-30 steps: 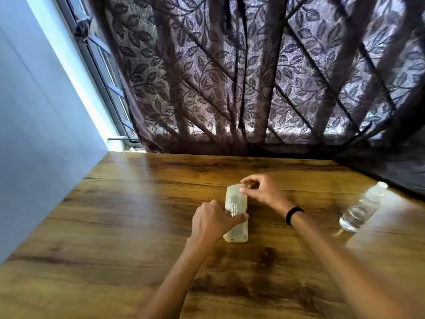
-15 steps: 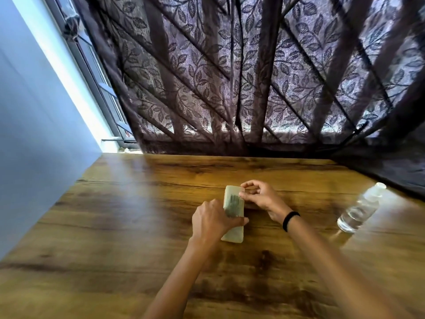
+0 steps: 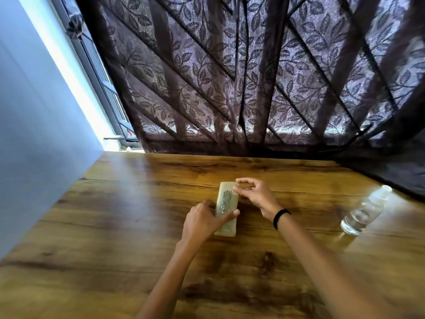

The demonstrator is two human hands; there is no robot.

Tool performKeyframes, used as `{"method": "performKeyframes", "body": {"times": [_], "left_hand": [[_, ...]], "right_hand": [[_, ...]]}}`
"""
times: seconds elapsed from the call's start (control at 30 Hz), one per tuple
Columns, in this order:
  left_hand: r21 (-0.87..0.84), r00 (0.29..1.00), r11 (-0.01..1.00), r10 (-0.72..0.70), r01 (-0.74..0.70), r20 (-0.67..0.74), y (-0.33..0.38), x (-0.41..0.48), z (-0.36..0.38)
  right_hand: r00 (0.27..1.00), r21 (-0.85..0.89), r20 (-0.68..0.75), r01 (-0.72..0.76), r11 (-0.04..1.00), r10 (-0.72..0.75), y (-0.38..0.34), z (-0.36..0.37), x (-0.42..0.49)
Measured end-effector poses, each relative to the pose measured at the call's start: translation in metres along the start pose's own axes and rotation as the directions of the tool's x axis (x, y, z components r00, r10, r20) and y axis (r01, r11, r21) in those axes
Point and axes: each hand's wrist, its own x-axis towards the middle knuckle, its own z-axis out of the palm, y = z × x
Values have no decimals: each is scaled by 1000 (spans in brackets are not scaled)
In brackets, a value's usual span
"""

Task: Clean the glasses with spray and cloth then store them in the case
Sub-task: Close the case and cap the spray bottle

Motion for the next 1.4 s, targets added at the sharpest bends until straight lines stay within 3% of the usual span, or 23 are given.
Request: {"method": "performKeyframes", "body": {"times": [0.37, 0.47, 0.7, 0.87, 1.07, 1.4], "left_hand": [[-30, 1000, 1000, -6, 6, 2, -2, 7, -9], [-25, 998, 1000, -18, 17, -59, 2, 13, -19], [-15, 957, 973, 224, -231, -183, 64, 23, -11], [-122, 934, 927, 355, -356, -28, 122, 25, 28], [-267, 834, 835, 530, -481, 154, 173, 22, 75], [-213, 795, 821, 568, -530, 214, 210, 12, 127]], "right_hand": [[1000, -33, -3, -8, 999, 8, -7, -4, -6], [999, -56, -40, 14, 998, -16, -11, -20, -12], [949, -220, -211, 187, 957, -234, -40, -90, -36], [854, -469, -322, 231, 852, -408, -56, -145, -56], [781, -554, -409, 199, 809, -472, -60, -199, -86], [887, -616, -329, 58, 785, -324, -28, -228, -107]]}}
